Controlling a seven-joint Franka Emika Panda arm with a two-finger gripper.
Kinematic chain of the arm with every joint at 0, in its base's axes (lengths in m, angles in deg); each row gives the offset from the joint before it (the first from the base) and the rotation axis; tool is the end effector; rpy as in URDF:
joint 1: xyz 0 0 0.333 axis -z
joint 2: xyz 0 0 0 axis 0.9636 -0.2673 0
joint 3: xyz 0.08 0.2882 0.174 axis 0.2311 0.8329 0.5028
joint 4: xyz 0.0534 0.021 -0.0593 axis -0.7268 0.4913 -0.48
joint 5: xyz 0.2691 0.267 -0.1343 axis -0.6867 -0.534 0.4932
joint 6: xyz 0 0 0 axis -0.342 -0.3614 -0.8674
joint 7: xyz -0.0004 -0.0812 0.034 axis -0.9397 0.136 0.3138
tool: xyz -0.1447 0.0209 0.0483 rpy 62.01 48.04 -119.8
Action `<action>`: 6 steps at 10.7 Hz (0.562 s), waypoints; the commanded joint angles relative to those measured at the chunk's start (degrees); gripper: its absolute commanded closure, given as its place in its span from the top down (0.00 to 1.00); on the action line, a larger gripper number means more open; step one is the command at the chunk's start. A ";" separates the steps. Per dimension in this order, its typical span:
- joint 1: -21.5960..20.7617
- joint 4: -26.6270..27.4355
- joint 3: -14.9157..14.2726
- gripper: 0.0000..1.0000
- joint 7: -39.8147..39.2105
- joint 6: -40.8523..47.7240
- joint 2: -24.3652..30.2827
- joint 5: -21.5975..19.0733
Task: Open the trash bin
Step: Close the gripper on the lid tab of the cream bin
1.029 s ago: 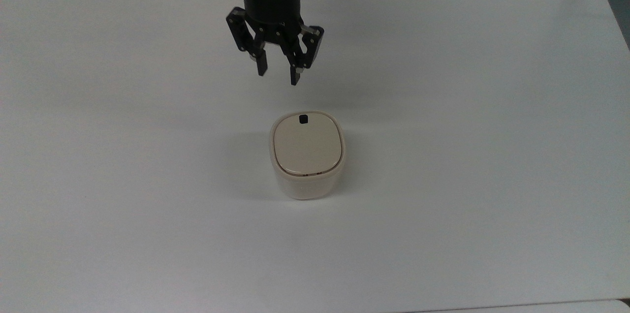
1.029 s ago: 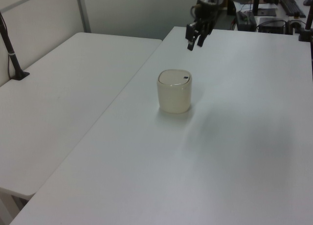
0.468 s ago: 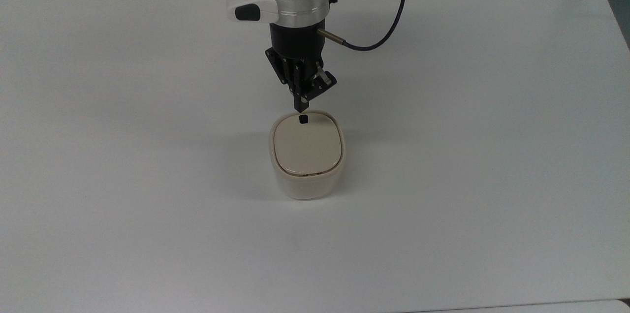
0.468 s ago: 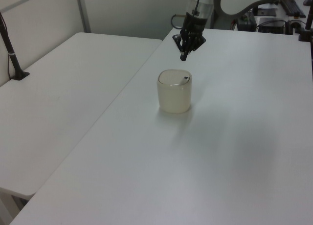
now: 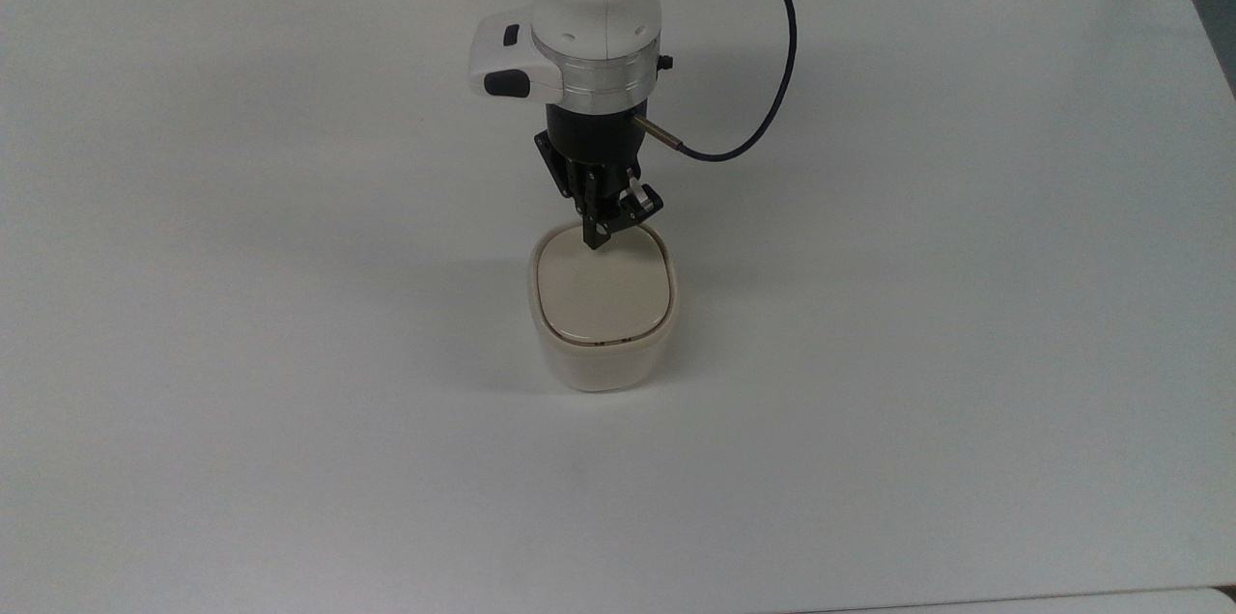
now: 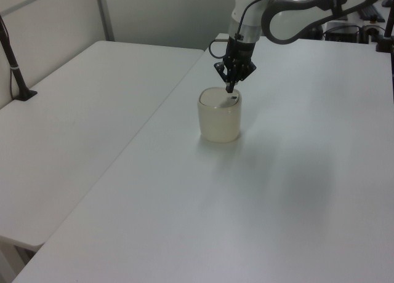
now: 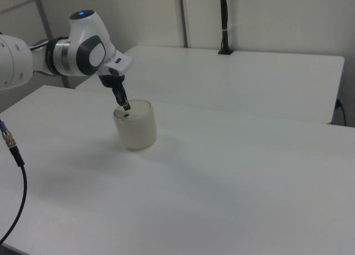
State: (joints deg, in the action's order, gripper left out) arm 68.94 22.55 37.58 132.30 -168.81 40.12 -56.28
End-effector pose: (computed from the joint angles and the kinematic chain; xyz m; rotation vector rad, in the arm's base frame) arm 0.7059 0.1057 0.4367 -2.7910 1.1716 -0.3539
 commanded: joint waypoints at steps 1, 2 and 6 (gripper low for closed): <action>-0.85 0.56 -0.07 0.00 1.52 -1.34 -1.31 1.15; -1.12 0.56 -0.07 0.00 1.61 -1.34 -2.18 1.94; -0.69 -0.05 -0.07 0.00 1.44 -1.17 -1.59 1.86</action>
State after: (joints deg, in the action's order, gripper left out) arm 68.39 22.47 37.59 132.34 -168.86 38.61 -54.83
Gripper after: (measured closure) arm 0.991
